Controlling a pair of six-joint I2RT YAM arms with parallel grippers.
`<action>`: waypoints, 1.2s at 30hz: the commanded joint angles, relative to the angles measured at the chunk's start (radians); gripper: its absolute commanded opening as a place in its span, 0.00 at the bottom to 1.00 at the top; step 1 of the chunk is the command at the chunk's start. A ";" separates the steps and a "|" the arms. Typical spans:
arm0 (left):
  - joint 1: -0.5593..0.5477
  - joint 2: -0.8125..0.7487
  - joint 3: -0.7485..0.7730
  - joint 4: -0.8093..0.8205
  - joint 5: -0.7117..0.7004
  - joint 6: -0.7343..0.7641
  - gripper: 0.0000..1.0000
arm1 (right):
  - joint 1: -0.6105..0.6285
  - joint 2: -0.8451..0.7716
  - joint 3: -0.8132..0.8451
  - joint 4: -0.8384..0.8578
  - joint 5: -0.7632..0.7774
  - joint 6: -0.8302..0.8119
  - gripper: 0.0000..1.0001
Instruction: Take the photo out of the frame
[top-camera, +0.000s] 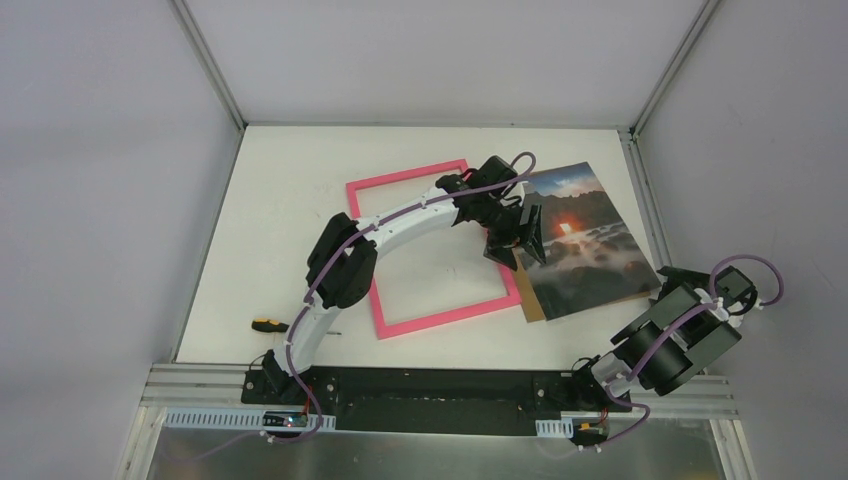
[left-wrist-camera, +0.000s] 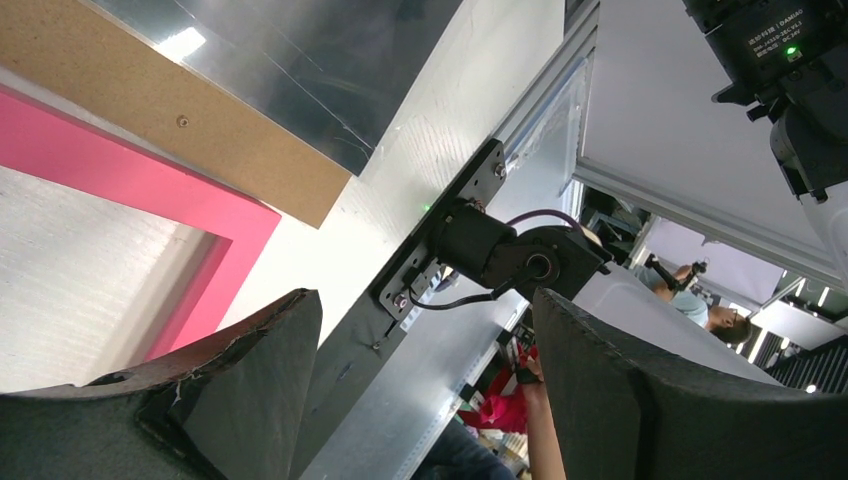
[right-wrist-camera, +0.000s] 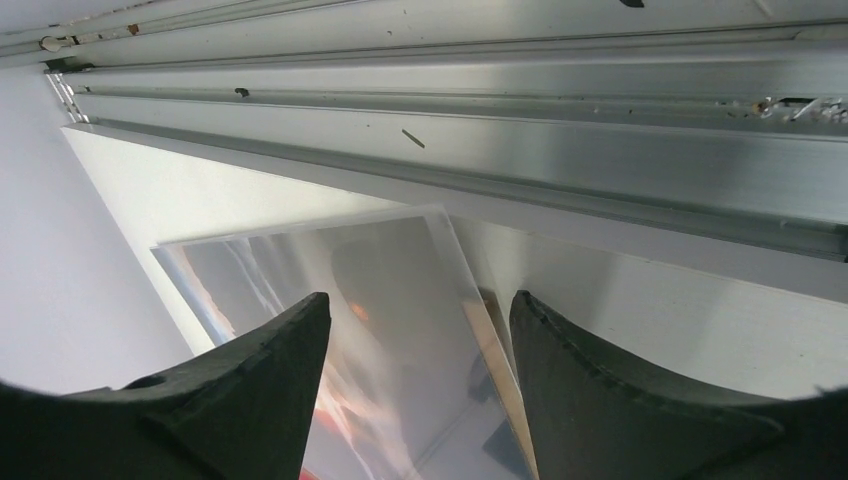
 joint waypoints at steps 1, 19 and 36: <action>0.011 -0.081 -0.015 -0.001 0.034 0.002 0.79 | 0.015 -0.025 0.048 0.091 0.053 -0.107 0.70; 0.010 -0.107 -0.063 -0.001 0.051 0.008 0.79 | 0.035 0.018 0.087 0.151 0.081 -0.106 0.70; 0.010 -0.115 -0.070 -0.003 0.058 0.009 0.79 | 0.075 -0.052 0.137 0.118 0.070 -0.072 0.53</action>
